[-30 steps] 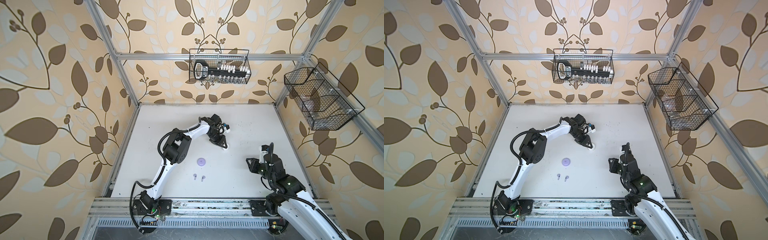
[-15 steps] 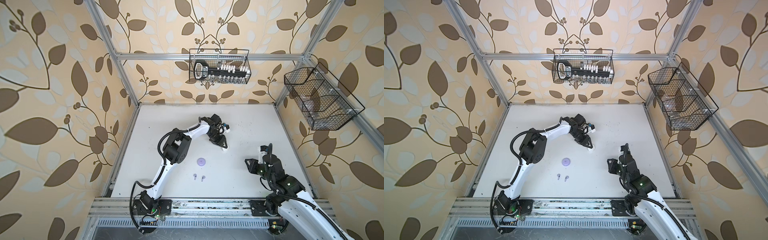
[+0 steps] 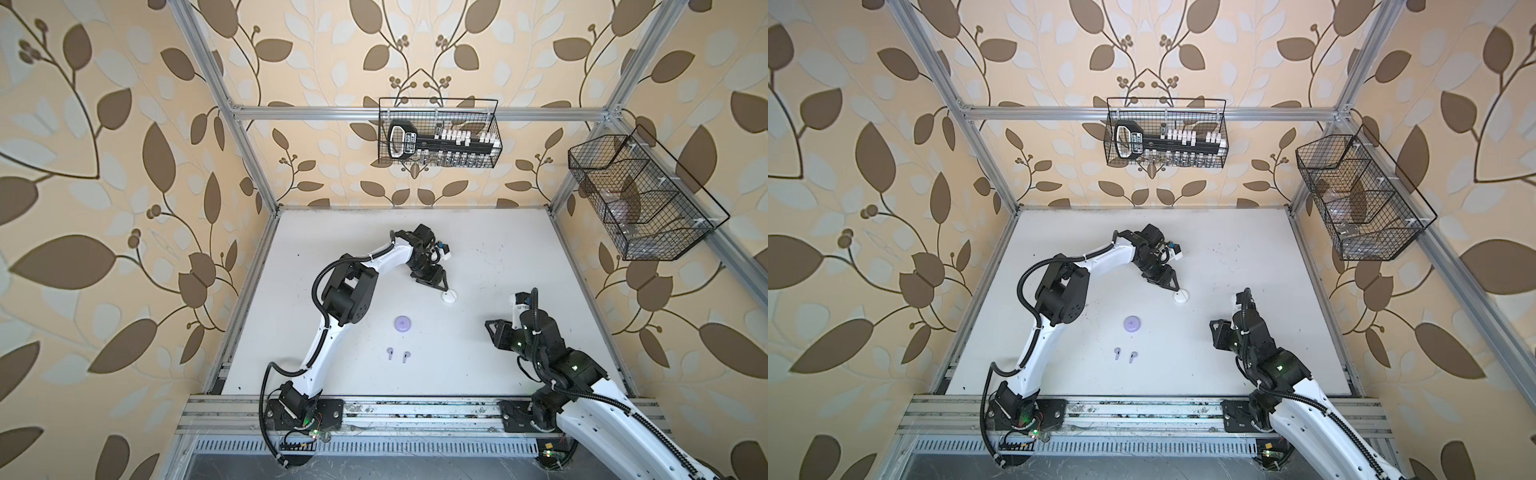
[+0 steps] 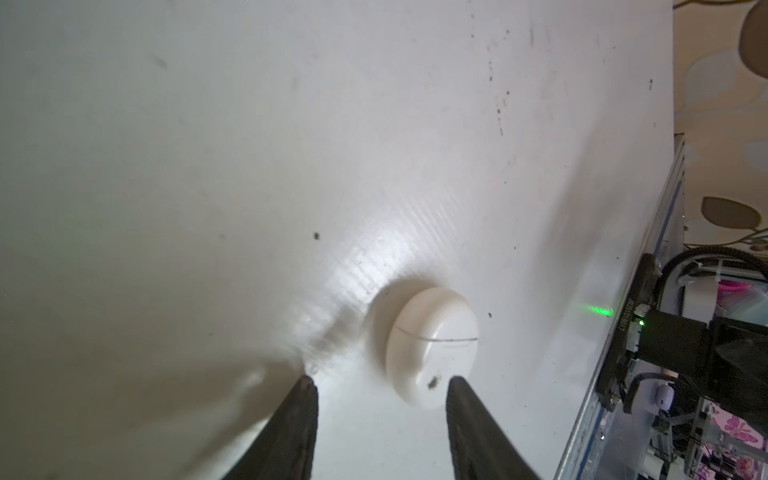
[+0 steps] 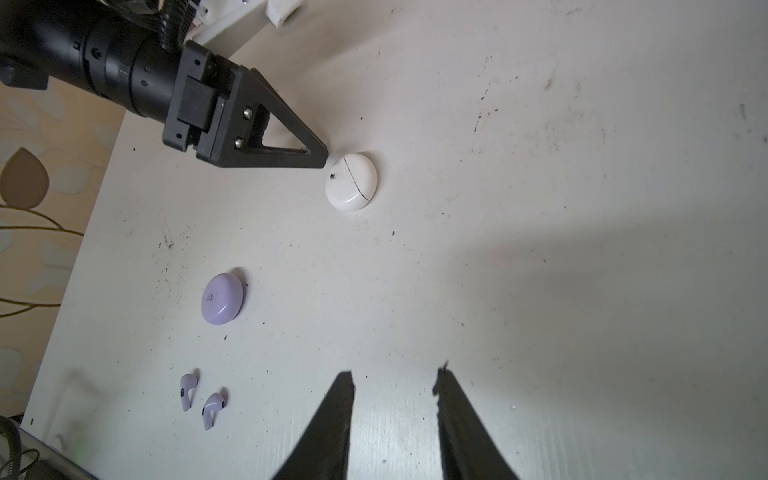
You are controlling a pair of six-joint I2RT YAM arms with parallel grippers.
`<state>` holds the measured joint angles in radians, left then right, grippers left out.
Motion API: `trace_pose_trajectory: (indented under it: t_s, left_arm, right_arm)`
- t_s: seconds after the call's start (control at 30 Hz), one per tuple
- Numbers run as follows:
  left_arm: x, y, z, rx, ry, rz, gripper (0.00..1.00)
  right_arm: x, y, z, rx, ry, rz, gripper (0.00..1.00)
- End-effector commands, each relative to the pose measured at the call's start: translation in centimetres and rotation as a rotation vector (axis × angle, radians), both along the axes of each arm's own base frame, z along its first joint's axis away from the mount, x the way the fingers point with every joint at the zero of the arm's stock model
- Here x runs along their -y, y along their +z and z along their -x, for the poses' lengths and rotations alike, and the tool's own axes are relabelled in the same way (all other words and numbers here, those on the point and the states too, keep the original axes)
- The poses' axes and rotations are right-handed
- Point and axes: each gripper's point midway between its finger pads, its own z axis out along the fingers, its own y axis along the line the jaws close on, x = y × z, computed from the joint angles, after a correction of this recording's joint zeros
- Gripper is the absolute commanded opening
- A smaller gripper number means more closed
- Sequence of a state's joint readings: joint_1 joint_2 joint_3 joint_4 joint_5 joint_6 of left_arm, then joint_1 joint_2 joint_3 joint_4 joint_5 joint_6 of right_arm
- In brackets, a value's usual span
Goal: Insert the wireless bluetooth earbuds into the charging case
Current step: 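Release the white case with the left gripper while the right nears the lilac case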
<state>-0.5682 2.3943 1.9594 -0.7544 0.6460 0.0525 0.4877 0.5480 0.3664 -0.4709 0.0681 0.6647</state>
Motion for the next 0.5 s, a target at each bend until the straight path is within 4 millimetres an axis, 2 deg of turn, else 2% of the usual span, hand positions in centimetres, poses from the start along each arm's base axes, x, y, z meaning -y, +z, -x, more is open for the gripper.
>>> trace_pose_trajectory:
  t_s: [0.0,0.23,0.47]
  left_arm:
    - [-2.0,2.6,-0.3,0.063,0.012,-0.002,0.51]
    - [-6.3,5.4,0.3,0.150,0.052,0.022,0.51]
    - [-11.8,7.5,0.5,0.213,0.126,0.018,0.51]
  right_arm:
    - [-0.7,1.0,-0.5,0.024,0.002,-0.005,0.38]
    - [-4.6,1.9,-1.0,0.033,0.104,0.035,0.42]
    - [-10.9,1.7,-2.3,0.000,0.245,0.117,0.46]
